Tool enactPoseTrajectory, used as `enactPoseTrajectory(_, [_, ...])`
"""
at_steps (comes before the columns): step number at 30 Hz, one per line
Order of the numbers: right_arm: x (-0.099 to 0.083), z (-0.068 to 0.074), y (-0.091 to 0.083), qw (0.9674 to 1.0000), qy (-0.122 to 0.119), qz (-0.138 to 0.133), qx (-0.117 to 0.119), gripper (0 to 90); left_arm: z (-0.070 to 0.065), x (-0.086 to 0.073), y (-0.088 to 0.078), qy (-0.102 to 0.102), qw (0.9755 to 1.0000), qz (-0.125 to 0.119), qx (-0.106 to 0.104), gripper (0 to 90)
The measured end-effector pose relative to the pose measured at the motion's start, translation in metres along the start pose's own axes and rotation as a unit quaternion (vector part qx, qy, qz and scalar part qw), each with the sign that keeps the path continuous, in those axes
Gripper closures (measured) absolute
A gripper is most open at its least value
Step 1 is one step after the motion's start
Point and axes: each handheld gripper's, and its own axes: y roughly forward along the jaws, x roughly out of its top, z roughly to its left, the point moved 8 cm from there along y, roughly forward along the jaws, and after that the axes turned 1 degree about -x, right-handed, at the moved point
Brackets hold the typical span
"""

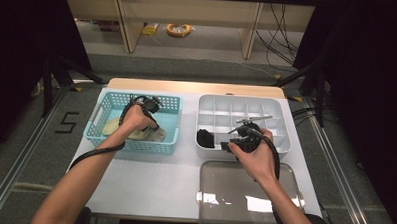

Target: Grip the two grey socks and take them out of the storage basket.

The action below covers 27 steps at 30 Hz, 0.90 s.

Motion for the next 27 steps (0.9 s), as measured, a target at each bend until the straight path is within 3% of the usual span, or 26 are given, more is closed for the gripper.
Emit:
enactPoseTrajectory(4, [-0.001, -0.001, 0.000, 1.0000, -0.002, 0.008, 0.002, 57.2, -0.001, 0.000, -0.008, 0.003, 1.0000, -0.009, -0.003, 84.6])
enactPoseTrajectory(9, [-0.001, 0.002, -0.001, 1.0000, 0.006, 0.001, 0.002, 57.1, -0.003, 0.000, -0.023, -0.007, 0.9988, -0.047, -0.009, 85.5])
enactPoseTrajectory(11, [-0.001, 0.001, -0.001, 1.0000, 0.006, 0.002, 0.002, 57.0, -0.003, 0.000, -0.033, -0.014, 0.9970, -0.076, -0.013, 85.7])
enactPoseTrajectory(13, [-0.001, 0.001, -0.001, 1.0000, 0.008, 0.002, 0.000, 57.0, -0.004, -0.001, -0.043, -0.024, 0.9935, -0.110, -0.018, 85.8])
enactPoseTrajectory(16, [-0.001, 0.001, -0.001, 1.0000, 0.007, 0.001, 0.002, 56.8, -0.005, -0.002, -0.056, -0.039, 0.9843, -0.170, -0.028, 85.9])
enactPoseTrajectory(22, [-0.003, 0.001, 0.000, 1.0000, 0.006, 0.003, 0.002, 56.4, -0.002, -0.013, -0.075, -0.057, 0.9665, -0.249, -0.027, 85.9])
enactPoseTrajectory(24, [-0.003, 0.001, 0.001, 1.0000, 0.005, 0.002, 0.002, 56.3, -0.001, -0.016, -0.080, -0.070, 0.9581, -0.276, -0.028, 85.9])
enactPoseTrajectory(25, [-0.003, 0.001, 0.001, 1.0000, 0.004, 0.002, 0.000, 56.3, -0.001, -0.017, -0.082, -0.072, 0.9553, -0.285, -0.031, 85.9])
enactPoseTrajectory(26, [-0.003, 0.000, 0.001, 1.0000, -0.001, 0.001, -0.002, 56.2, -0.001, -0.018, -0.086, -0.083, 0.9471, -0.308, -0.033, 85.8])
enactPoseTrajectory(27, [-0.003, 0.000, 0.001, 1.0000, 0.000, 0.002, 0.000, 56.2, -0.002, -0.018, -0.088, -0.088, 0.9423, -0.321, -0.035, 85.9])
